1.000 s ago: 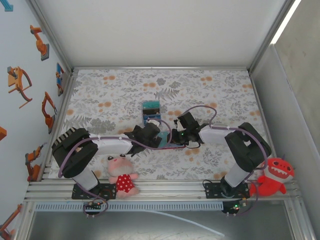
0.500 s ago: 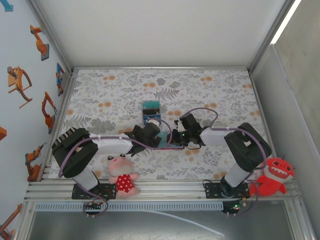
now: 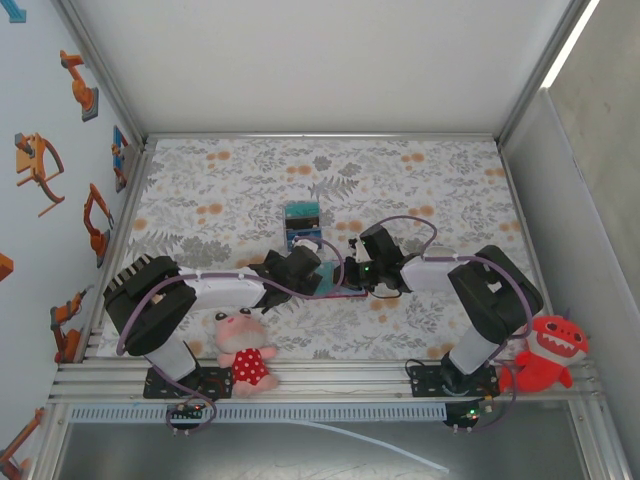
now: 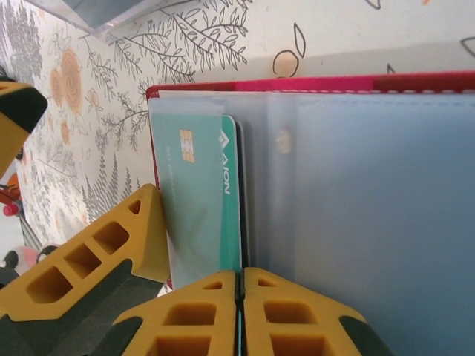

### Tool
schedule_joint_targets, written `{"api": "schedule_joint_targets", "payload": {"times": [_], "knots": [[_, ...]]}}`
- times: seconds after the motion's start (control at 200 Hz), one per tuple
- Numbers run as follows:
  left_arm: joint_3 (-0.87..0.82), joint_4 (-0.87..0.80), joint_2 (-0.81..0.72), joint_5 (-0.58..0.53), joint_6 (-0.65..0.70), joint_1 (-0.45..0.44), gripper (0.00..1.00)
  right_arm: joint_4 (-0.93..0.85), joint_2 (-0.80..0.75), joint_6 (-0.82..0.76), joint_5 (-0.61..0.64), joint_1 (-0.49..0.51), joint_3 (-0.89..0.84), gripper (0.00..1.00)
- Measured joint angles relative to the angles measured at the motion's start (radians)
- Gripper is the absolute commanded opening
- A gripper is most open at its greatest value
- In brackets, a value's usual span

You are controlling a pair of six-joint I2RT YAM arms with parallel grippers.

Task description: Take the credit cards out of the card holder

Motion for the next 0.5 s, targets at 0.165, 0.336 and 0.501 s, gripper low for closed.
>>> {"api": "schedule_joint_targets", "payload": {"times": [0.165,0.336,0.501], "knots": [[0.003,-0.006,0.000,-0.009,0.000,-0.002,0.97,0.000,0.000,0.002,0.002,-0.005,0.000,0.00],[0.005,-0.008,0.000,-0.011,0.000,-0.004,0.97,-0.023,-0.008,-0.006,0.014,-0.011,0.000,0.00],[0.005,-0.010,0.000,-0.016,0.000,-0.008,0.97,-0.084,-0.041,-0.033,0.050,-0.027,0.000,0.00]]}}
